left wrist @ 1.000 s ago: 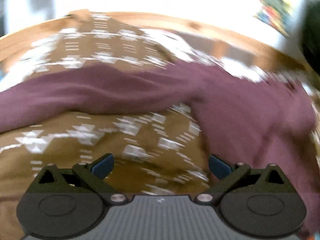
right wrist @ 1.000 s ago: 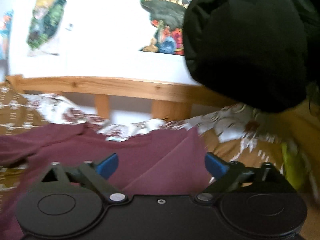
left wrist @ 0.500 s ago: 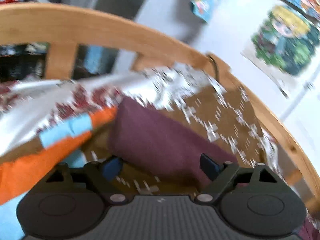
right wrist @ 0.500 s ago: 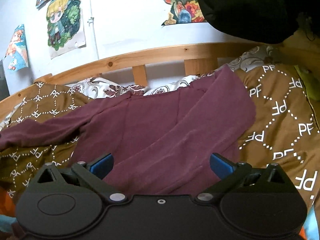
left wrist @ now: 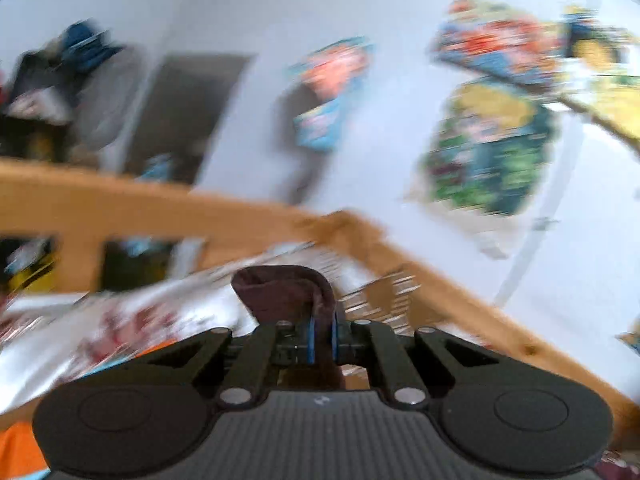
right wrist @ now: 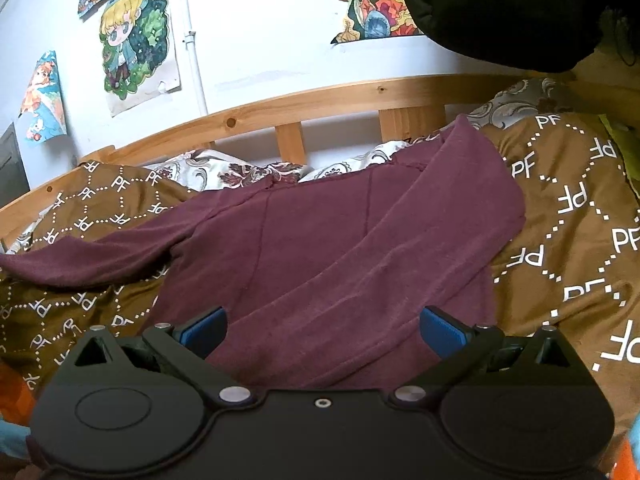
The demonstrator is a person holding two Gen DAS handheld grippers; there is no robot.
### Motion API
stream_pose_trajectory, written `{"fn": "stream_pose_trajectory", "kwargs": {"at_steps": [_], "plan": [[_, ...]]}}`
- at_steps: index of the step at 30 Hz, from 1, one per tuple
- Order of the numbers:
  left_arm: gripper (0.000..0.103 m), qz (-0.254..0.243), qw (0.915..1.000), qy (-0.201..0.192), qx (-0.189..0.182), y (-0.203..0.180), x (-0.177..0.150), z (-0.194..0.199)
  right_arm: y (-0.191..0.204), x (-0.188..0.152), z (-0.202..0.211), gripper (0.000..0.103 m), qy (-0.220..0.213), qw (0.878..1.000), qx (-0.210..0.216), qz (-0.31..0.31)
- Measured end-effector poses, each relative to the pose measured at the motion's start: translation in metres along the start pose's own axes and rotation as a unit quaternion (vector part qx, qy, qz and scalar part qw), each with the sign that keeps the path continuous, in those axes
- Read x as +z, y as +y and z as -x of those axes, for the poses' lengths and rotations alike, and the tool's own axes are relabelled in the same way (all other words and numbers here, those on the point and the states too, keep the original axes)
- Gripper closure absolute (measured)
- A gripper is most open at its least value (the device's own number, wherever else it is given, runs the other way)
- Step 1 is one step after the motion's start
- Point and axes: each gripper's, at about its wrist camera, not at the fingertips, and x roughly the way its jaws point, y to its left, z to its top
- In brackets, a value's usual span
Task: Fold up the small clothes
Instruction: 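Grasp the other sleeve cuff with the left tool and lift it, then lay the held sleeve across the sweater body with the left tool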
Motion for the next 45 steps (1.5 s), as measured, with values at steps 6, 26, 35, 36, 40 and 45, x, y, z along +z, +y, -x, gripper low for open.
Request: {"fn": "stream_pose_trajectory", "kwargs": {"at_steps": [6,26,35,36,40,45], "plan": [[0.097,-0.068,0.9773,0.013,-0.2,-0.068,0.01,0.005,-0.005,0.003,0.003,0.001,-0.007,1.0,0.007,-0.008],[0.096,-0.205,0.797,0.27,-0.5,-0.22,-0.169,0.035,-0.093,0.018,0.028,0.001,-0.072,0.99,-0.102,-0.07],[0.063,-0.24,0.7885,0.324,-0.465,-0.223,-0.203,0.029,-0.112,0.018,0.028,0.001,-0.074,0.987,-0.112,-0.091],[0.043,-0.236,0.7903,0.325,-0.463,-0.221,-0.203,0.028,-0.112,0.018,0.027,0.001,-0.073,0.987,-0.111,-0.09],[0.022,-0.219,0.8035,0.319,-0.452,-0.205,-0.193,0.022,-0.107,0.017,0.027,0.001,-0.072,0.988,-0.108,-0.086],[0.014,-0.233,0.8459,0.3,-0.374,-0.18,-0.175,-0.001,-0.1,0.014,0.021,0.001,-0.059,0.991,-0.094,-0.079]]}}
